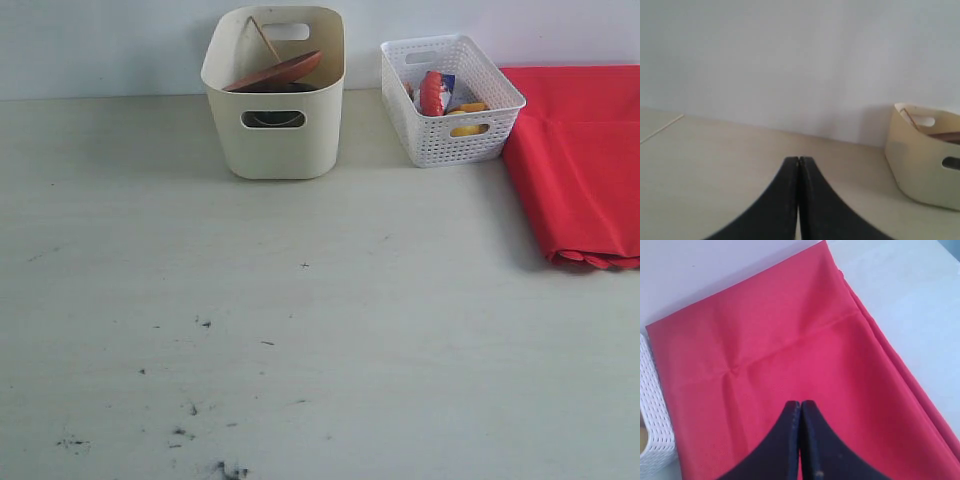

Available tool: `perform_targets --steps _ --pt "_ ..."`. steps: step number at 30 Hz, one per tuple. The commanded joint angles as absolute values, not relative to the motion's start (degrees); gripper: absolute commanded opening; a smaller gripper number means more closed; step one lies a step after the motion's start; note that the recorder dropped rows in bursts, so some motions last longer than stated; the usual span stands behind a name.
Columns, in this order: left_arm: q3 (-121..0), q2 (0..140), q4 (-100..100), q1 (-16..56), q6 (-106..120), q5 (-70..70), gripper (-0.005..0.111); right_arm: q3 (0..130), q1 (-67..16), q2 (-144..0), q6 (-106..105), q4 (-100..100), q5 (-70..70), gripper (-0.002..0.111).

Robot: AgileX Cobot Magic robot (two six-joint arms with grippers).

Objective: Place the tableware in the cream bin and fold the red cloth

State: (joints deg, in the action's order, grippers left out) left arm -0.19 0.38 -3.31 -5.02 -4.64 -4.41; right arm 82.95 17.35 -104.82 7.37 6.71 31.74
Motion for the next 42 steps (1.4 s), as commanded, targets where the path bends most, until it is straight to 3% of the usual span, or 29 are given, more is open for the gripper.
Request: perform_targets --steps 1,42 --pt "0.00 0.00 0.87 -5.16 -8.97 -10.26 0.003 82.72 17.29 -104.27 7.51 6.94 31.07 0.000" --pt "0.00 0.00 -1.84 -5.16 -3.15 -14.76 0.003 82.72 17.29 -104.27 7.51 6.94 29.88 0.000"
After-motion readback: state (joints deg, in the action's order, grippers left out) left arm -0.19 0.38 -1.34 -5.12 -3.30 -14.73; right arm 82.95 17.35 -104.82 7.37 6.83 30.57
